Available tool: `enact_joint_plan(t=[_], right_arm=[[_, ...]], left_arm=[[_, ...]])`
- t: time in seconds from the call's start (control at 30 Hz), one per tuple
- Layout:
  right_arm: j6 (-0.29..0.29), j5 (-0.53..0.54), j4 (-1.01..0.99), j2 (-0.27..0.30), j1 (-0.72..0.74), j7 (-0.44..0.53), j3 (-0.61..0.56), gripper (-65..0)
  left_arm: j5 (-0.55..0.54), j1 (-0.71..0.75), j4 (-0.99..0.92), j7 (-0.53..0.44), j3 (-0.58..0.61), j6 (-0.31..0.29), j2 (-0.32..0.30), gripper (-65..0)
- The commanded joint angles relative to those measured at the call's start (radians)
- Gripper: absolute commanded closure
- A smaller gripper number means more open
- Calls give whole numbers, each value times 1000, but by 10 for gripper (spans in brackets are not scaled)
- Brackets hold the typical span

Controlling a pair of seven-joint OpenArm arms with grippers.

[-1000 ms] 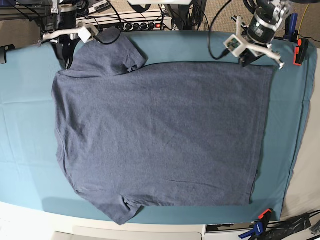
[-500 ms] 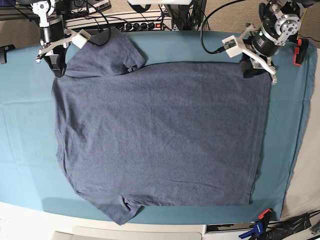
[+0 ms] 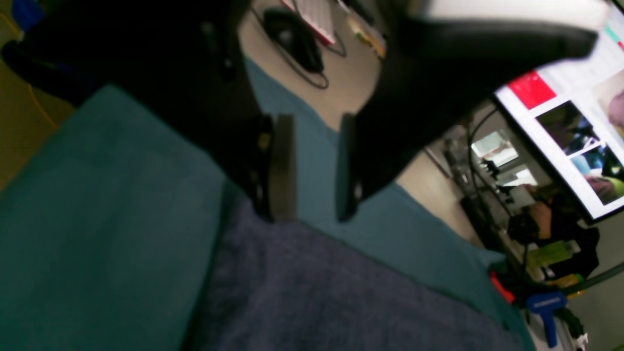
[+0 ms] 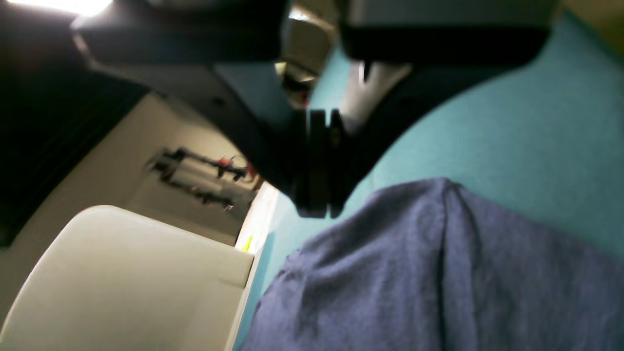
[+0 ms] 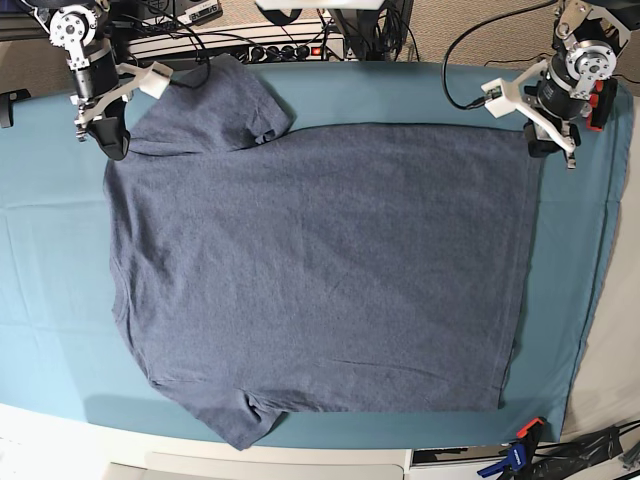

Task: Fold the T-shirt properly
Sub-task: 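Move both grippers down to the shirt's shoulder corners and grasp them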

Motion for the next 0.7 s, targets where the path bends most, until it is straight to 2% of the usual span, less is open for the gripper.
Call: enact_joint_plan(t=[0.0,0.13,0.2,0.3,0.37,0.47,0.6,0.67], right_arm=[[-2,-6,16,14,-1,11,7,-11],[69,35,16,14,10,51,7,-124],[79,45,16,14,17,80,7,-131],[82,88,16,13,26,71,7,-133],[82,124,16,13,25,45,7,-190],[84,171,16,13,25,24,7,-312],[85,177,16,14,25,28,7,-322],[116,216,16,14,25,26,7,-322]], left_arm=[[8,8,14,-1,-7,23,-16,-142],[8,35,15,-9,-7,44,-16,-142],[8,40,15,-7,-7,44,-14,-142],[4,45,15,-5,-7,43,7,-143],[0,53,15,-6,-7,42,27,-157],[-11,55,15,-7,-7,40,63,-204],[-41,55,16,-8,-7,40,97,-215],[-48,55,16,-9,-7,40,98,-215]])
